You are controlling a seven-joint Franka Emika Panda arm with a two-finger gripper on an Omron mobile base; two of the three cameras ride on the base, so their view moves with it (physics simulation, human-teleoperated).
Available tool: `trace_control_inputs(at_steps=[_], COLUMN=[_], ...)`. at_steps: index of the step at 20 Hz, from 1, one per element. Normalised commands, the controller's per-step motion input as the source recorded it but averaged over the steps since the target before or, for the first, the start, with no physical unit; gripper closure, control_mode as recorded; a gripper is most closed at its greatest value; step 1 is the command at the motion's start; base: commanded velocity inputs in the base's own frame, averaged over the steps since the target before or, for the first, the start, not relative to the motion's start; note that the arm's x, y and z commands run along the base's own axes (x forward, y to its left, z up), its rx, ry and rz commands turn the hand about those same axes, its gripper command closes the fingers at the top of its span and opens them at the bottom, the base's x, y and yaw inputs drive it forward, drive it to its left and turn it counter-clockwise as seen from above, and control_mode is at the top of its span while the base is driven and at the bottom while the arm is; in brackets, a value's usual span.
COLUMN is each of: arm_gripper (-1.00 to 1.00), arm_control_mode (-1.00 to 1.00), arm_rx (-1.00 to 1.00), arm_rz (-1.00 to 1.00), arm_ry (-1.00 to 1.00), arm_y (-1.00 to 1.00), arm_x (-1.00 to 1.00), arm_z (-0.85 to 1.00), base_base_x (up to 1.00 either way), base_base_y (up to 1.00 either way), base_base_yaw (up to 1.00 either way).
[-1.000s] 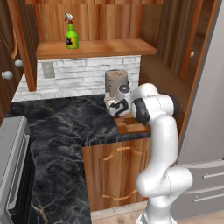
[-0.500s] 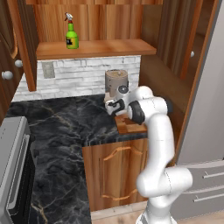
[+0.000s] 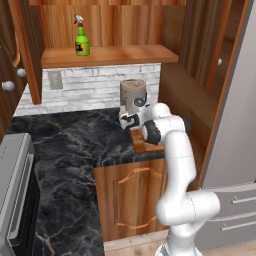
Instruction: Move the cutting board and knife to the sink. Then move spray from the cabinet to the counter.
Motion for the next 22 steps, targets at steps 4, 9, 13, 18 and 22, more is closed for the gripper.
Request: trace_control_inputs(at_steps=[4,9,13,18,22], arm_gripper=[-1.00,-1.00,-1.00,-1.00,-1.00], arm_control_mode=[-1.00,-1.00,-1.00,-1.00,-1.00], arm_rx=[0.00,0.01,0.01,0.01,0.01], arm_rz=[0.00,0.00,0.00,0.00,0.00], arm_ry=[0.00,0.01,0.02,0.01,0.00], arm_y=[0.00,0.00,0.00,0.00,0.00], arm_x=[0.41,0.35,0.15,0.00,0.00], arm_z=[-0.19,-0.25,-0.41,-0.51,-0.60], base_base_x=[0.00,0.00,0.00,0.00,0.00], base_base_y=[0.00,0.00,0.00,0.00,0.00], base_base_yaw=[0.00,0.00,0.00,0.00,0.00])
